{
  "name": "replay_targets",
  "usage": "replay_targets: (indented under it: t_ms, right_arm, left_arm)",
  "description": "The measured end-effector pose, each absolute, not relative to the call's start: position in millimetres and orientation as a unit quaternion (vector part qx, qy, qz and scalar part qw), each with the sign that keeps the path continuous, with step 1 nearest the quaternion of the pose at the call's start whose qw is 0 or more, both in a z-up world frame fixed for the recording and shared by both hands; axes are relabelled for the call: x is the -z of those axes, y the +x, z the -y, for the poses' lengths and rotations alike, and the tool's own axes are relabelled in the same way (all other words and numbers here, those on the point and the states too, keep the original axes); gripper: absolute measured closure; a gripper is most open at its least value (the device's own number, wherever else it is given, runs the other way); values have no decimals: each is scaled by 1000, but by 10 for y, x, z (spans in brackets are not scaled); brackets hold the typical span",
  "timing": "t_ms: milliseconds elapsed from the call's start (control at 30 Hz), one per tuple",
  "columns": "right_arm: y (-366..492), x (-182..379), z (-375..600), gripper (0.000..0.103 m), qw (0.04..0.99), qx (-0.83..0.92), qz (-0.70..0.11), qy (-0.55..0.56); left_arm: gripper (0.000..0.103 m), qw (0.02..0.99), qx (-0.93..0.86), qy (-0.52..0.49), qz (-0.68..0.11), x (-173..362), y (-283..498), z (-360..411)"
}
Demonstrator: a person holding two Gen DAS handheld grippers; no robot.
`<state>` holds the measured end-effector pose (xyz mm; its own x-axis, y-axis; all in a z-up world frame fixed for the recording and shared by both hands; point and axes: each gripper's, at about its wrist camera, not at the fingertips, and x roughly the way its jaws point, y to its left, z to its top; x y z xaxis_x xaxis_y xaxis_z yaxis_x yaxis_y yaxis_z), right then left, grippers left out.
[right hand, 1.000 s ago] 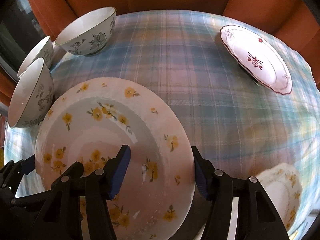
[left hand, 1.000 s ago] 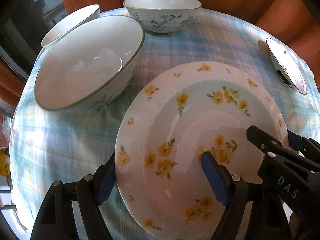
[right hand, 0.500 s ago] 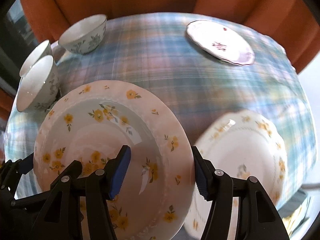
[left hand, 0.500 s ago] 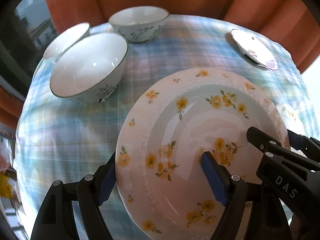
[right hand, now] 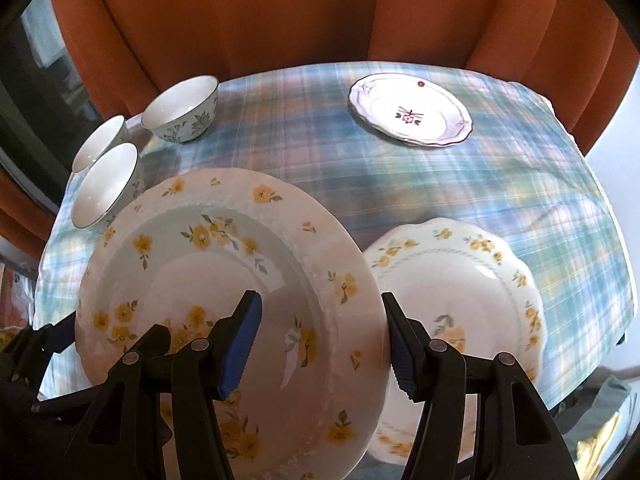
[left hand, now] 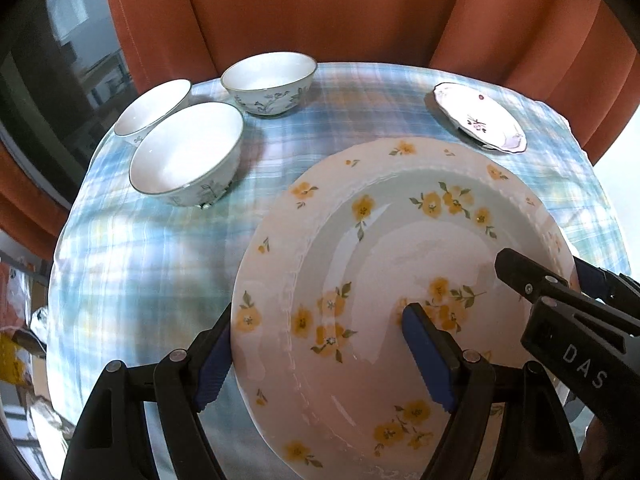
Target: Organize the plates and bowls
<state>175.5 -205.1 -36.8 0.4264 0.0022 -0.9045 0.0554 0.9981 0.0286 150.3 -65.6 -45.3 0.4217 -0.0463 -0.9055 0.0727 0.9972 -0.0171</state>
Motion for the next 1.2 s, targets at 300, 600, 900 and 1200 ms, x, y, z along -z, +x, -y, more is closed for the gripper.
replay_targets:
  t_ms: [300, 600, 900, 1200]
  right_arm:
    - [1601, 240, 2535, 40, 851, -20, -525, 20]
    - [1496, 200, 3108, 40, 857, -27, -515, 17]
    - [1462, 287, 3714, 40, 854, -10, -520, 16]
    - [1512, 484, 4073, 40, 840, 5, -543, 11]
  left_arm:
    - [22, 850, 5, 1, -526, 335, 1279, 1141]
    - [22, 857, 2, -4, -516, 350, 1186, 1725]
    - [22, 849, 23, -11, -528, 523, 1234, 2304]
    - [23, 830, 33, -32, -556, 761, 1341, 2539]
